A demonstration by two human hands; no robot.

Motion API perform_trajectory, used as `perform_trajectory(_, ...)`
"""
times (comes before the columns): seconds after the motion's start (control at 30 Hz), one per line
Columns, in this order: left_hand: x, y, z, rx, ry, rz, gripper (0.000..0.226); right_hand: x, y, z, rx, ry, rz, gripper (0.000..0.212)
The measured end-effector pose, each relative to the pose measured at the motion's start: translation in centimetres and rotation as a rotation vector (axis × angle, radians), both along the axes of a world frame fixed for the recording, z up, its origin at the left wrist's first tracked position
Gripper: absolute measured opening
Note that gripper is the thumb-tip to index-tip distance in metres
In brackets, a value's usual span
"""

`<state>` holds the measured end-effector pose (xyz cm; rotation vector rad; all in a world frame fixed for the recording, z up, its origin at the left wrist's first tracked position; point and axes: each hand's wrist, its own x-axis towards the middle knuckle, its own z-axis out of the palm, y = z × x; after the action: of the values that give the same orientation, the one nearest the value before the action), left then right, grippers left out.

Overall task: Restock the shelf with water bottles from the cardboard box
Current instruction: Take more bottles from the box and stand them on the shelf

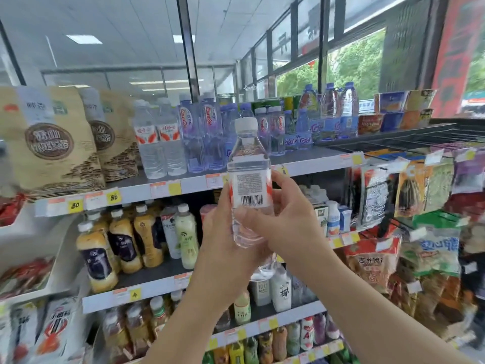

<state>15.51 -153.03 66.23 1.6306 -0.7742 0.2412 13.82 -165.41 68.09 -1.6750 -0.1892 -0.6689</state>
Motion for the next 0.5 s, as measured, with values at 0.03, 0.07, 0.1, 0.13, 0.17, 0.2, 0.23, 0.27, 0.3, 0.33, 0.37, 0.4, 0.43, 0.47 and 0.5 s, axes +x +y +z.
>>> perform_trajectory(0.03, 0.3, 0.0, 0.3, 0.021, 0.0, 0.025, 0.09, 0.2, -0.1, 0.1, -0.001, -0.003, 0.003, 0.065)
perform_trajectory(0.07, 0.6, 0.0, 0.6, 0.04, -0.002, 0.056, 0.09, 0.4, -0.2, 0.2, -0.004, -0.005, 0.008, 0.061)
perform_trajectory(0.1, 1.0, -0.1, 0.8, 0.052, 0.001, 0.084, 0.087, 0.6, -0.3, 0.3, -0.013, -0.009, 0.014, 0.057)
perform_trajectory(0.13, 1.4, -0.2, 1.1, 0.059, 0.003, 0.109, 0.081, 0.9, -0.5, 0.4, -0.025, -0.009, 0.025, 0.055)
perform_trajectory(0.17, 1.9, -0.2, 1.4, 0.054, 0.001, 0.116, 0.072, 1.2, -0.7, 0.6, -0.03, -0.007, 0.051, 0.054)
perform_trajectory(0.2, 2.3, -0.2, 1.7, 0.031, -0.001, 0.109, 0.063, 1.5, -1.0, 0.8, -0.019, -0.003, 0.09, 0.054)
perform_trajectory(0.23, 2.8, -0.1, 2.1, -0.001, 0.005, 0.097, 0.057, 1.8, -1.4, 1.1, 0.0, -0.002, 0.136, 0.052)
perform_trajectory(0.27, 3.3, 0.1, 2.4, -0.037, 0.031, 0.095, 0.057, 2.2, -1.8, 1.5, 0.019, -0.005, 0.174, 0.048)
perform_trajectory(0.3, 3.9, 0.3, 2.7, -0.076, 0.069, 0.099, 0.062, 2.7, -2.4, 1.7, 0.032, -0.009, 0.191, 0.043)
perform_trajectory(0.33, 4.5, 0.4, 3.1, -0.114, 0.109, 0.107, 0.068, 3.2, -2.8, 2.0, 0.041, -0.01, 0.193, 0.04)
perform_trajectory(0.37, 5.3, 0.3, 3.4, -0.154, 0.149, 0.108, 0.074, 3.9, -3.2, 2.2, 0.037, -0.012, 0.183, 0.037)
perform_trajectory(0.4, 6.0, 0.1, 3.6, -0.194, 0.18, 0.096, 0.079, 4.6, -3.5, 2.3, 0.012, -0.013, 0.177, 0.036)
perform_trajectory(0.43, 6.7, -0.1, 3.7, -0.237, 0.21, 0.09, 0.083, 5.2, -3.7, 2.2, -0.029, -0.004, 0.193, 0.037)
perform_trajectory(0.47, 7.4, -0.2, 3.8, -0.278, 0.235, 0.092, 0.086, 5.8, -3.8, 2.2, -0.071, 0.017, 0.231, 0.036)
perform_trajectory(0.5, 8.0, -0.3, 3.9, -0.297, 0.239, 0.102, 0.088, 6.2, -3.8, 2.2, -0.102, 0.037, 0.288, 0.035)
